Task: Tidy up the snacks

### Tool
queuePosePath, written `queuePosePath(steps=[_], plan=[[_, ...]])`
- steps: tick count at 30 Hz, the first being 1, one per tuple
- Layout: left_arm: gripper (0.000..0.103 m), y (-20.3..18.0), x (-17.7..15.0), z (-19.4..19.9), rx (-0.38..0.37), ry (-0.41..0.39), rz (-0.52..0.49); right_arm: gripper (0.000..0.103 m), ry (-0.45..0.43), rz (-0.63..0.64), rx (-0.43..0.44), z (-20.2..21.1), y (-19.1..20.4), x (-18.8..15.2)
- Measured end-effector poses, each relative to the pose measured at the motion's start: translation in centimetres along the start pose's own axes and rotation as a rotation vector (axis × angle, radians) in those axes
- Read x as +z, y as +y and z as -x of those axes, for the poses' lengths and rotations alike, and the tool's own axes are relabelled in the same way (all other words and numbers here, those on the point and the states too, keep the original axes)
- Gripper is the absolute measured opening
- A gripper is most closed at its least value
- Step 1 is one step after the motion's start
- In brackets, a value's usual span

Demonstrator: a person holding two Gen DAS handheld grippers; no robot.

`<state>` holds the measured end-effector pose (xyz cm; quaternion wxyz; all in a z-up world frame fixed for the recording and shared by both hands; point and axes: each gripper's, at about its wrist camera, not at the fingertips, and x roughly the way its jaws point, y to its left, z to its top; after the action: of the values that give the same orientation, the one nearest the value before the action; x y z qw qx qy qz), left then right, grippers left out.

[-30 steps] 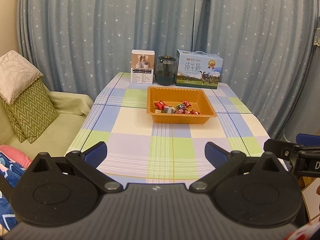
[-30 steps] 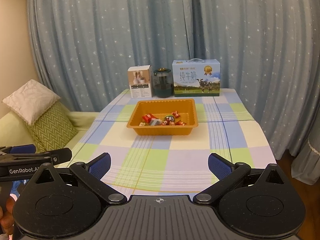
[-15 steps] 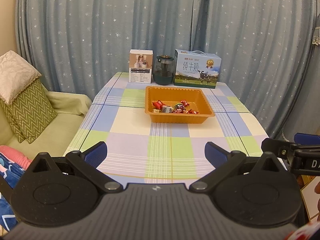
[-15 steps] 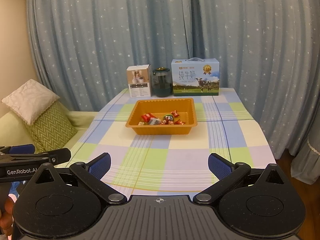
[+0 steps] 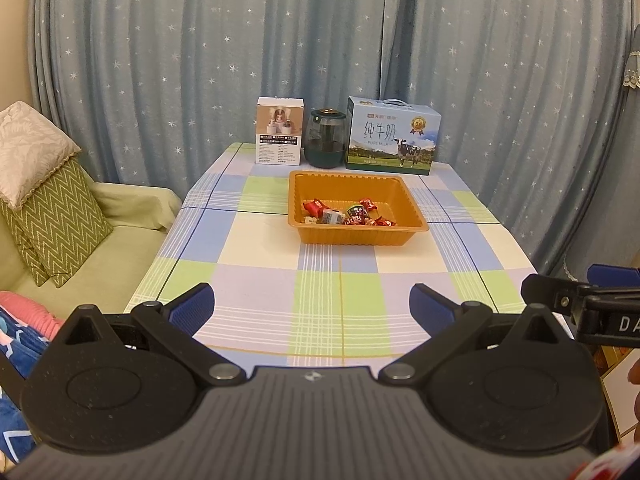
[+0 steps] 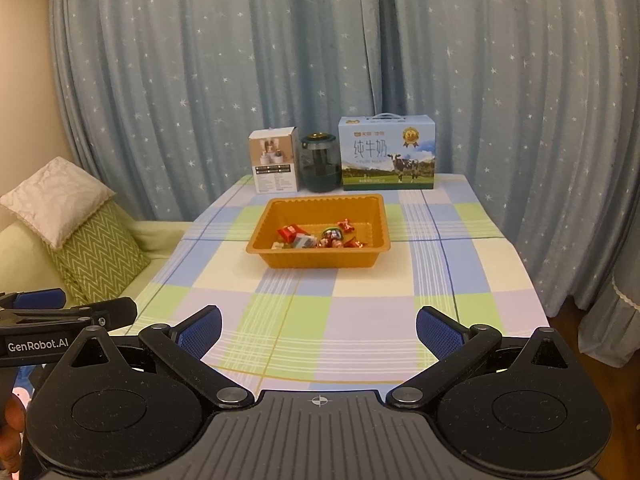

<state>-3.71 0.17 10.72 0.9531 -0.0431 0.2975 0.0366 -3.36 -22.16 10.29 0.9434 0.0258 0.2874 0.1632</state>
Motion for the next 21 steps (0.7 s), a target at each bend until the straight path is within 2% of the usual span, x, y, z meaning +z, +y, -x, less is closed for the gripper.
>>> queuePosePath(steps=[21], plan=[[0.103,-0.17,-0.05,-0.35,-0.003,0.007,-0.006,0.103,0.004,0.002,-0.007,-0.31,-0.17,0.22]])
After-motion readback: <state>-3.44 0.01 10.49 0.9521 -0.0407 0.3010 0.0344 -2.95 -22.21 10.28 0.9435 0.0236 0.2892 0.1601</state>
